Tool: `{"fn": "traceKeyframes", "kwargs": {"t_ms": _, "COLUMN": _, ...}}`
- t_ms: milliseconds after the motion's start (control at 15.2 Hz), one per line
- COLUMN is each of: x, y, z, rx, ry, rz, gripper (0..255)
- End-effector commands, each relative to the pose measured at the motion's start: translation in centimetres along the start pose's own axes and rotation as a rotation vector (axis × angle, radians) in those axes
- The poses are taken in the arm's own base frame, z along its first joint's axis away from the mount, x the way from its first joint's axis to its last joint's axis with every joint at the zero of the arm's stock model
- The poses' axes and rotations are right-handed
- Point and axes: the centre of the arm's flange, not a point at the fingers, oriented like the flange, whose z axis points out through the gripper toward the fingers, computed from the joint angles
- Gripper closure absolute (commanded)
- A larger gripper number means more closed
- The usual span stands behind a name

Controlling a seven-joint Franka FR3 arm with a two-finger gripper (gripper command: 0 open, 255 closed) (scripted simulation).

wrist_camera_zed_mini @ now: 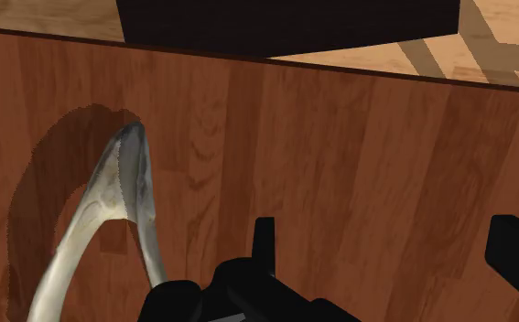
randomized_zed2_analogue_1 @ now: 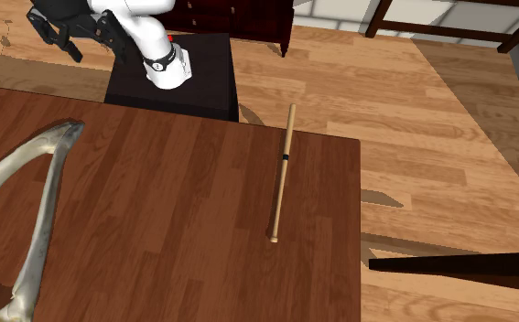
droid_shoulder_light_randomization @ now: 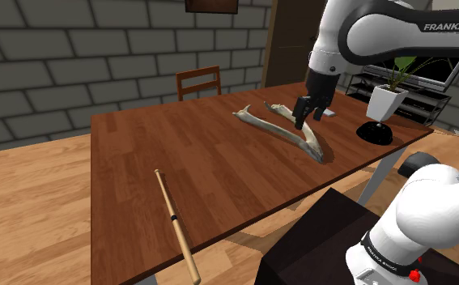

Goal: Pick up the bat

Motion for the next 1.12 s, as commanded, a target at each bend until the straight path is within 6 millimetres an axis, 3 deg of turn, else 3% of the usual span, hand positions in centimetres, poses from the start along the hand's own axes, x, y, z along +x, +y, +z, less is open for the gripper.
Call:
{"fn": "traceKeyframes", "kwargs": {"t_ms": 0, "x": 0.0, "y": 0.0, "z": 0.0, "rx": 0.000, "ry": 0.000, "rz": 0.000, "gripper": 0}}
{"fn": "traceKeyframes", "kwargs": {"t_ms": 1056, "x": 3.1, "y": -18.9, "z": 8.8, "rx": 0.005, "ry": -0.029, "rz": 0.064, "gripper": 0}}
